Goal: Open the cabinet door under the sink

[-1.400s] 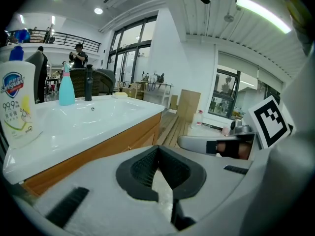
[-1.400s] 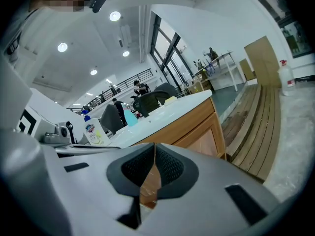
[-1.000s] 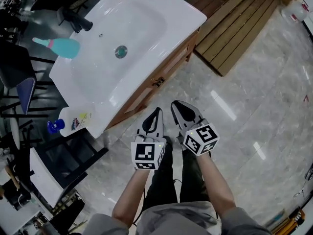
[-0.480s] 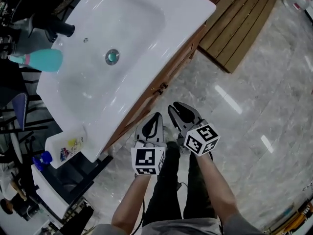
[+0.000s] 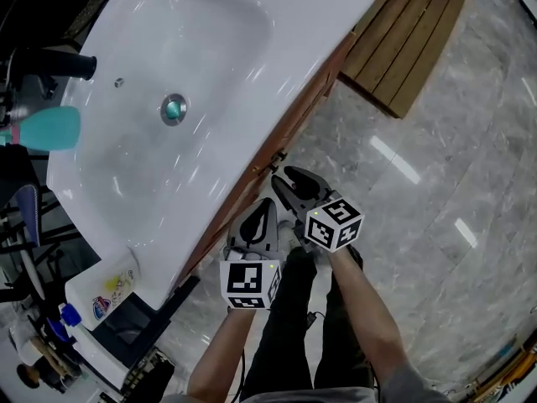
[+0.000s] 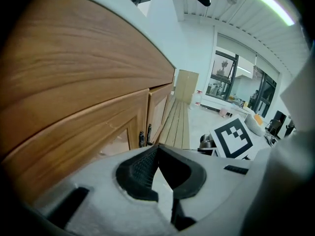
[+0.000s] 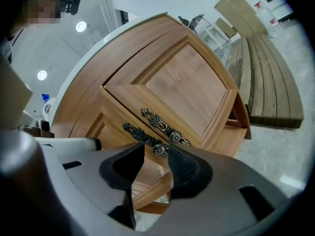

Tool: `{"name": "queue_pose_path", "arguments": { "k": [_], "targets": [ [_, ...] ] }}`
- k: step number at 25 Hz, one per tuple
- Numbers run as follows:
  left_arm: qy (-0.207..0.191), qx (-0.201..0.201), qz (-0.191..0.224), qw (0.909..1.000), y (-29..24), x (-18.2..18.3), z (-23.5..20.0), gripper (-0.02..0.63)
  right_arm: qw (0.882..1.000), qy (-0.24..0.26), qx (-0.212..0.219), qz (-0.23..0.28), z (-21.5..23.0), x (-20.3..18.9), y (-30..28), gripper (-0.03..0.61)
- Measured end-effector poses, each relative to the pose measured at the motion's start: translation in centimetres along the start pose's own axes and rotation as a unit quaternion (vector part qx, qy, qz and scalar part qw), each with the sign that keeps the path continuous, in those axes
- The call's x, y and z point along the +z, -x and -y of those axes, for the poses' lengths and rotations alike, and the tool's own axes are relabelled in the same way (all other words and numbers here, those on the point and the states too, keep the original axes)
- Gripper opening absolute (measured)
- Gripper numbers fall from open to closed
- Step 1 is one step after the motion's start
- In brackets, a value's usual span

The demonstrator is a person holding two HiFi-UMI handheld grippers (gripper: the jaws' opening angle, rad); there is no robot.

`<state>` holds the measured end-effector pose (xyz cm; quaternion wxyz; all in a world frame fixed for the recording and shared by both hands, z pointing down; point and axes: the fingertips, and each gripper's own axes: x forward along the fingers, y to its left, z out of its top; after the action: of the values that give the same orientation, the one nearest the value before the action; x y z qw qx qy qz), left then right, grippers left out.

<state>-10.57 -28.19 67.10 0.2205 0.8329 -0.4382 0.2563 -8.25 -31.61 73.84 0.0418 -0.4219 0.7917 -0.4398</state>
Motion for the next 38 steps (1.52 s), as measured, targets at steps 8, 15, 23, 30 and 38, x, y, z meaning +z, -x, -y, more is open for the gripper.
{"name": "queue_pose_path", "arguments": {
  "k": [8,15,23,30,38],
  "targets": [
    [-0.003,-0.008,-0.009,0.9999,-0.3,-0.8,-0.5,0.008,1.000,0.010,0.009,0.002,0.7,-0.5,-2.0,0.136],
    [0.000,-0.001,-0.018,0.9998,0.1,-1.5,-0.5,0.008,1.000,0.024,0.014,0.012,0.6,-0.4,-2.0,0.087],
    [0.006,0.009,-0.019,0.9998,0.3,-1.6,0.3,0.008,1.000,0.024,0.016,0.007,0.7,-0.4,-2.0,0.086],
    [0.012,0.026,-0.021,0.9994,0.9,-1.9,1.2,0.008,1.000,0.026,0.009,0.002,0.8,-0.6,-1.2,0.084],
    [0.033,0.064,-0.018,0.9973,1.8,-2.6,2.5,0.008,1.000,0.014,-0.003,0.016,1.0,-1.6,1.9,0.084]
  ]
}}
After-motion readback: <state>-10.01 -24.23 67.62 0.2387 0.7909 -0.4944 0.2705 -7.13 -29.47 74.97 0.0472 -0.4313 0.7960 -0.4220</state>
